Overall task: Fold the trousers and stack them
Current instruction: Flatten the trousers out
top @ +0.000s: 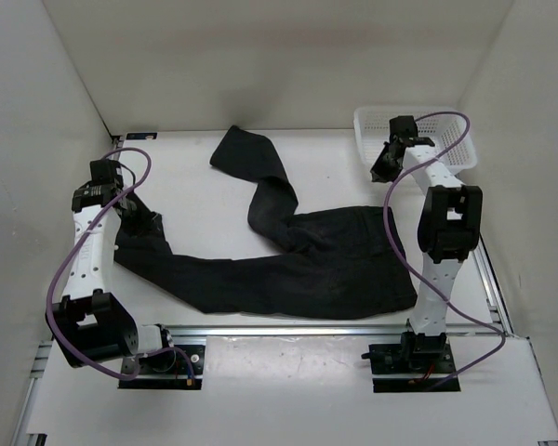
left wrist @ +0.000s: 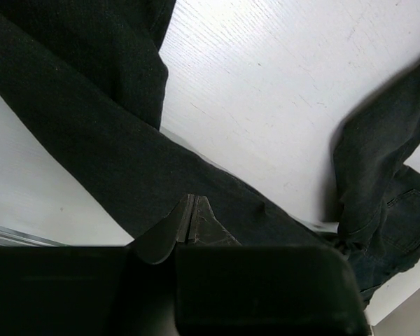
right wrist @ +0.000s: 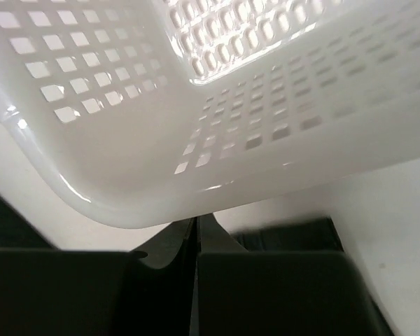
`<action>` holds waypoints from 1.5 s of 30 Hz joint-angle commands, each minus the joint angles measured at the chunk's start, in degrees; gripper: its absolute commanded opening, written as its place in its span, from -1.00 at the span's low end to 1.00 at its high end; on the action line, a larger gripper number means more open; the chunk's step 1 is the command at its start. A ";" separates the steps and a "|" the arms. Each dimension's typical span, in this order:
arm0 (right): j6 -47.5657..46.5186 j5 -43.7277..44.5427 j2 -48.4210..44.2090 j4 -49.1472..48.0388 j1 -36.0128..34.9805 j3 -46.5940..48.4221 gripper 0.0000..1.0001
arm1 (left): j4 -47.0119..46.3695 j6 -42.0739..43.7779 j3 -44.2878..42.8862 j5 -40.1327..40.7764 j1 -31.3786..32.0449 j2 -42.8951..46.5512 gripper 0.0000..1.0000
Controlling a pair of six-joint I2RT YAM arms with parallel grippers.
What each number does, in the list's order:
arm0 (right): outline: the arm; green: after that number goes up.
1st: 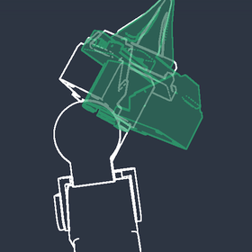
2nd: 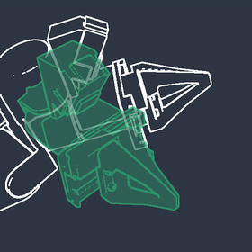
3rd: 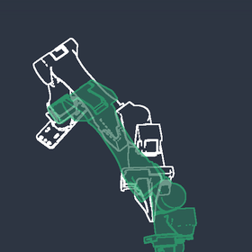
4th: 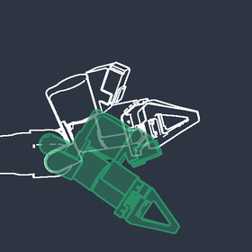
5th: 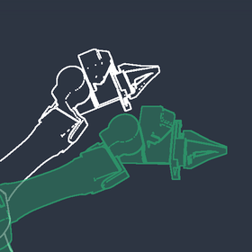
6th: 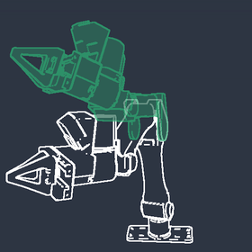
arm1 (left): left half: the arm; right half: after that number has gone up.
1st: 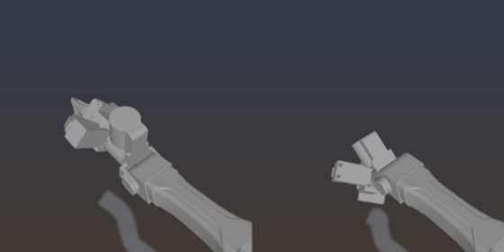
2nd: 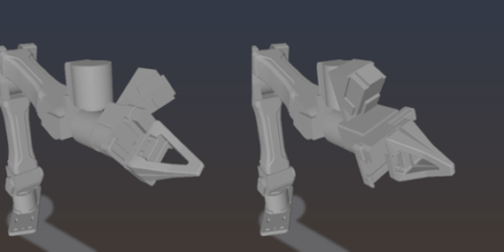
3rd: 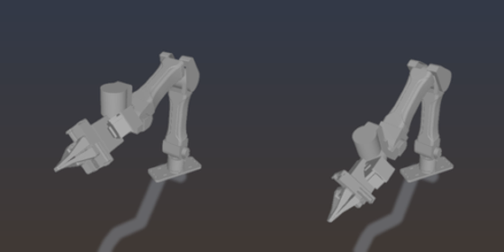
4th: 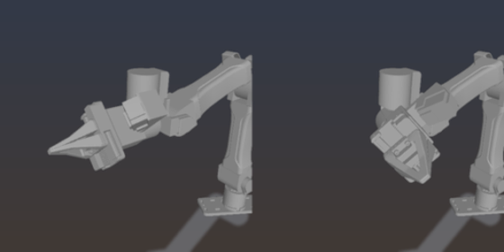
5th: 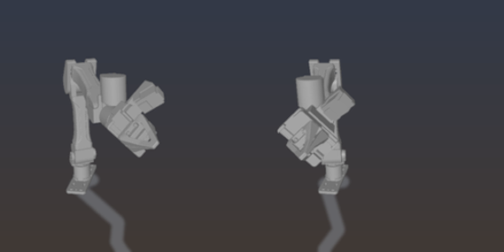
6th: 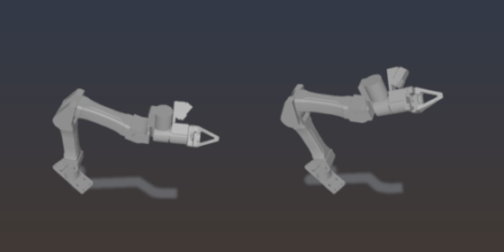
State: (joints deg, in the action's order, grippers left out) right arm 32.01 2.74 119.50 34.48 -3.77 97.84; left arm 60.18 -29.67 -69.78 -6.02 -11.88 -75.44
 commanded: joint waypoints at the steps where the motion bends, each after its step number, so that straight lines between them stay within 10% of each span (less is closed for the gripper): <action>1: -1.25 -0.28 2.83 1.64 0.17 7.00 -1.00 | 0.29 0.84 -1.15 0.48 0.19 0.64 -0.80; 8: -1.25 -1.51 0.22 3.06 -0.88 9.22 -1.00 | 1.34 0.84 -2.20 1.71 0.19 0.12 -0.74; 12: -1.25 -1.51 -13.10 0.86 -2.20 -0.70 -0.87 | 1.34 0.84 -1.68 2.76 0.19 0.64 -0.29; 15: -0.73 -2.04 -24.55 -1.34 -2.73 -13.08 -0.30 | 0.82 -0.38 1.39 3.30 0.19 1.78 0.63; 18: -0.72 -2.57 -35.16 -1.34 -3.26 -23.01 0.43 | 0.11 -1.96 5.43 1.98 -0.33 1.79 0.82; 21: 0.50 -2.57 -45.74 1.19 -3.26 -36.38 0.78 | -1.99 -3.81 10.35 0.92 -0.34 1.79 0.82; 32: 17.00 -10.38 -77.22 18.43 -3.26 -63.38 0.90 | -8.58 -8.74 13.79 -6.44 -1.13 -11.65 0.78; 34: 19.92 -10.91 -79.67 18.43 -3.26 -67.68 0.87 | -10.52 -8.74 13.27 -7.16 -1.13 -15.78 0.44; 37: 23.53 -12.50 -79.61 14.59 -3.26 -71.20 0.82 | -11.05 -9.44 10.46 -6.03 -1.13 -20.34 -0.77; 45: 25.73 -7.95 -68.63 1.57 -3.26 -73.41 0.42 | -10.26 -9.44 -3.95 -4.70 1.77 -30.02 -0.78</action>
State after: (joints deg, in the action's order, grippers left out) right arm 55.37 -7.64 47.83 44.36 -7.11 24.18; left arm 52.16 -38.87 -68.36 -11.16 -11.38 -104.55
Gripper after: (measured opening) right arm 0.731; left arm 0.117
